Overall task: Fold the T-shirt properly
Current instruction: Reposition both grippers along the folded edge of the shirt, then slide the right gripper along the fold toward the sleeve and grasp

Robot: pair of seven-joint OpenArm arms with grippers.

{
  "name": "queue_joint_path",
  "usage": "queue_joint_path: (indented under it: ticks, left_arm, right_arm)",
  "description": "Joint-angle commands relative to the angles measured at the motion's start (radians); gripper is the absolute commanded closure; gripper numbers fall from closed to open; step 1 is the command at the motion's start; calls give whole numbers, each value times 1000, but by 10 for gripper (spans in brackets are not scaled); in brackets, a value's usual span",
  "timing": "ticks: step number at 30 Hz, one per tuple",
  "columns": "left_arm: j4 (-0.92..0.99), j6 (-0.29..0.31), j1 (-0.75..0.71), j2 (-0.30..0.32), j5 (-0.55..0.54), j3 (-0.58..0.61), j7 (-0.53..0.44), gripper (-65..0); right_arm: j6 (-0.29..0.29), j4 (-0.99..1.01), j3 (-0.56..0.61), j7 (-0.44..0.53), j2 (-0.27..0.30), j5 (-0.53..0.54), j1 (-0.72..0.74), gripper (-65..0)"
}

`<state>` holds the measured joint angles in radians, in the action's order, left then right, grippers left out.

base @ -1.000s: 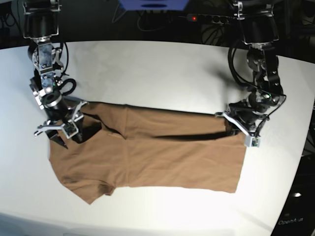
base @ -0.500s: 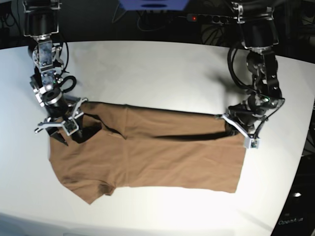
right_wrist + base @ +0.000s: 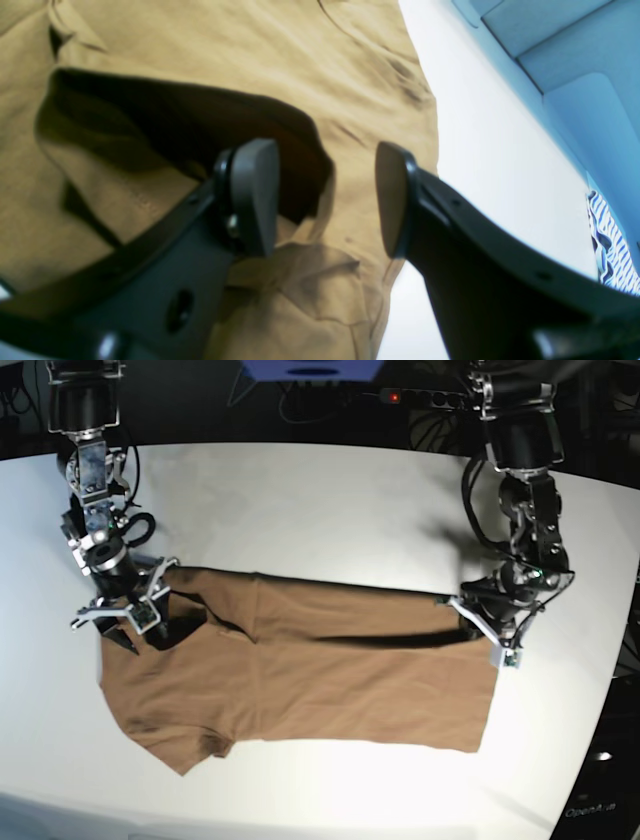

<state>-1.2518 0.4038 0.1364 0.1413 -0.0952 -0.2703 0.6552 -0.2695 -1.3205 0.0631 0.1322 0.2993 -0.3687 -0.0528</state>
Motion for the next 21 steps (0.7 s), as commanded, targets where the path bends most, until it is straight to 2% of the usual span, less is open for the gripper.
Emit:
queue_joint_path:
  ticks: [1, 4, 7, 11, 14, 17, 21]
  left_arm:
    - [-12, 4, 36, -10, -2, -2, -25, -26]
    - [14, 4, 50, -30, 35, -7, -41, -26]
    - [45, 4, 55, -32, 35, -7, -153, -26]
    - [51, 4, 52, -62, 33, -14, -223, -25]
    - [22, 4, 44, -84, 33, -83, -295, -25]
    - [-15, 4, 47, -102, 36, -171, -315, -25]
    - [-47, 4, 22, -102, 36, -186, -314, -25]
  right_arm:
    - [13, -20, -6, 25, 13, 6, 15, -315]
    - [13, -20, -6, 25, 11, 6, 15, -315]
    - [13, -20, -6, 25, 11, 6, 15, -315]
    - [13, -20, -6, 25, 13, 6, 12, -315]
    - [13, -20, -18, 25, 15, 6, 3, -315]
    - [13, -20, -18, 25, 15, 6, 3, -315]
    - [13, -20, -19, 25, 15, 6, 3, -315]
